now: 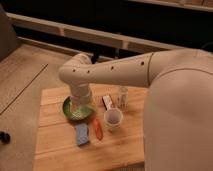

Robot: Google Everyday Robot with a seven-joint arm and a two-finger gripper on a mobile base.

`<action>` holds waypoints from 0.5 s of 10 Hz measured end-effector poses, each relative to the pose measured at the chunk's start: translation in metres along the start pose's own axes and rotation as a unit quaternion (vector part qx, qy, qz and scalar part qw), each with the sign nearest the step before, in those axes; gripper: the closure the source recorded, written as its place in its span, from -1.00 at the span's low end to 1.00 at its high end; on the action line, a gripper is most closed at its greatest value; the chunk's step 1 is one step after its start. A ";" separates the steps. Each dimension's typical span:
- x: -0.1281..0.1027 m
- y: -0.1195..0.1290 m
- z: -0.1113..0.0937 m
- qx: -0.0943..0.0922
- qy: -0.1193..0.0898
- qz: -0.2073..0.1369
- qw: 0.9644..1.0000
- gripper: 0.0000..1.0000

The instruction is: Place the pepper in the ceramic cup

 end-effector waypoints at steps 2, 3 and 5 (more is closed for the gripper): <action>-0.010 0.005 -0.005 -0.004 -0.021 -0.017 1.000 -0.30; -0.017 0.009 -0.006 -0.006 -0.038 -0.041 0.998 -0.30; -0.024 0.014 -0.005 -0.028 -0.068 -0.065 0.995 -0.30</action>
